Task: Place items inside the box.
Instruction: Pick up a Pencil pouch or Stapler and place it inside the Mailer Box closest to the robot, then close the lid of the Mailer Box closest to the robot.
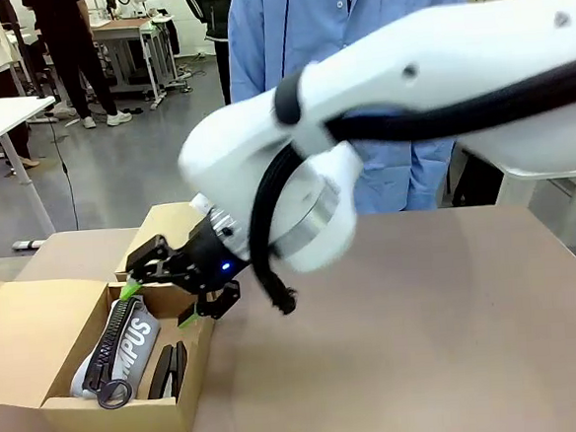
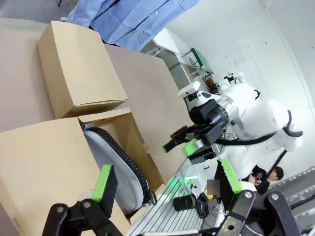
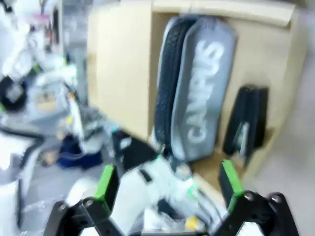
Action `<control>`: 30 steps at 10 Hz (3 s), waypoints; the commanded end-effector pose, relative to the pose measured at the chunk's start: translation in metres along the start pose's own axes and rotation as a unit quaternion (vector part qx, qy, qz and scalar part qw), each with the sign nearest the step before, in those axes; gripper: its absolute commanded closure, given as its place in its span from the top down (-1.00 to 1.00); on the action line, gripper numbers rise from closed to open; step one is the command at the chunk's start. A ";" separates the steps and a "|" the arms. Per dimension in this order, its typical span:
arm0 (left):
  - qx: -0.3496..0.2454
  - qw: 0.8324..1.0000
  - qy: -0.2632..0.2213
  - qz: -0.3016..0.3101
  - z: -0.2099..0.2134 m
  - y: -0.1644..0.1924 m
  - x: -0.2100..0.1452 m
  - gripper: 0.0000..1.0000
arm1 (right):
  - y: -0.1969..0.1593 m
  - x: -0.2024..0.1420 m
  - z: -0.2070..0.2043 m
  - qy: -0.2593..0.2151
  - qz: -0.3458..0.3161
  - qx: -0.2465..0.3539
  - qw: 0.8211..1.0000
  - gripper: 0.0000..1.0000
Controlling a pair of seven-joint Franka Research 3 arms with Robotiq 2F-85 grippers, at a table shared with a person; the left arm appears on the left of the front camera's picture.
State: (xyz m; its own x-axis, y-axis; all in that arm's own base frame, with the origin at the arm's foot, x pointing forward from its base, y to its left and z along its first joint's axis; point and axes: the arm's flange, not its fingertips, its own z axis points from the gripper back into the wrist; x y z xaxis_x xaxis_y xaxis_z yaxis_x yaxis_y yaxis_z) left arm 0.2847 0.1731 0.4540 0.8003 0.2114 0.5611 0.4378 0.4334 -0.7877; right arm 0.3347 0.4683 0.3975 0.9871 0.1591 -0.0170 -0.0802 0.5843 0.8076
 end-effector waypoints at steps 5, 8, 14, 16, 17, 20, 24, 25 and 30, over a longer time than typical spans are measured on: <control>-0.009 1.000 -0.010 -0.010 -0.001 -0.001 0.000 1.00 | -0.227 -0.070 0.253 0.072 0.002 0.279 0.957 1.00; -0.009 1.000 -0.010 -0.010 -0.001 -0.001 0.000 1.00 | -0.318 -0.124 0.287 0.002 -0.001 0.363 0.932 1.00; -0.009 1.000 -0.010 -0.010 -0.001 -0.001 0.000 1.00 | -0.360 -0.099 0.327 -0.044 -0.010 0.369 0.928 1.00; -0.009 1.000 -0.010 -0.010 -0.001 -0.001 0.000 1.00 | -0.360 -0.099 0.327 -0.044 -0.010 0.369 0.928 1.00; -0.009 1.000 -0.010 -0.010 -0.001 -0.001 0.000 1.00 | -0.360 -0.099 0.327 -0.044 -0.010 0.369 0.928 1.00; -0.009 1.000 -0.010 -0.010 -0.001 -0.001 0.000 1.00 | -0.360 -0.099 0.327 -0.044 -0.010 0.369 0.928 1.00; -0.009 1.000 -0.010 -0.010 -0.001 -0.001 0.000 1.00 | -0.360 -0.099 0.327 -0.044 -0.010 0.369 0.928 1.00; -0.009 1.000 -0.010 -0.010 -0.001 -0.001 0.000 1.00 | -0.360 -0.099 0.327 -0.044 -0.010 0.369 0.928 1.00; 0.000 1.000 0.000 -0.001 0.000 0.000 0.000 1.00 | -0.360 -0.099 0.327 -0.044 -0.010 0.369 0.928 1.00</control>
State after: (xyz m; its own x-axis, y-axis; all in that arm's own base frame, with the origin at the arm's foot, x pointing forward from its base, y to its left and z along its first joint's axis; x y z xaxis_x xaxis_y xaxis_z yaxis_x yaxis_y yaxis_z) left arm 0.2845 0.1734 0.4537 0.7996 0.2114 0.5620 0.4386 0.4335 -0.7872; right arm 0.3100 -0.0186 0.2943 0.9974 0.0714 -0.0006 0.0089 -0.1162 0.9932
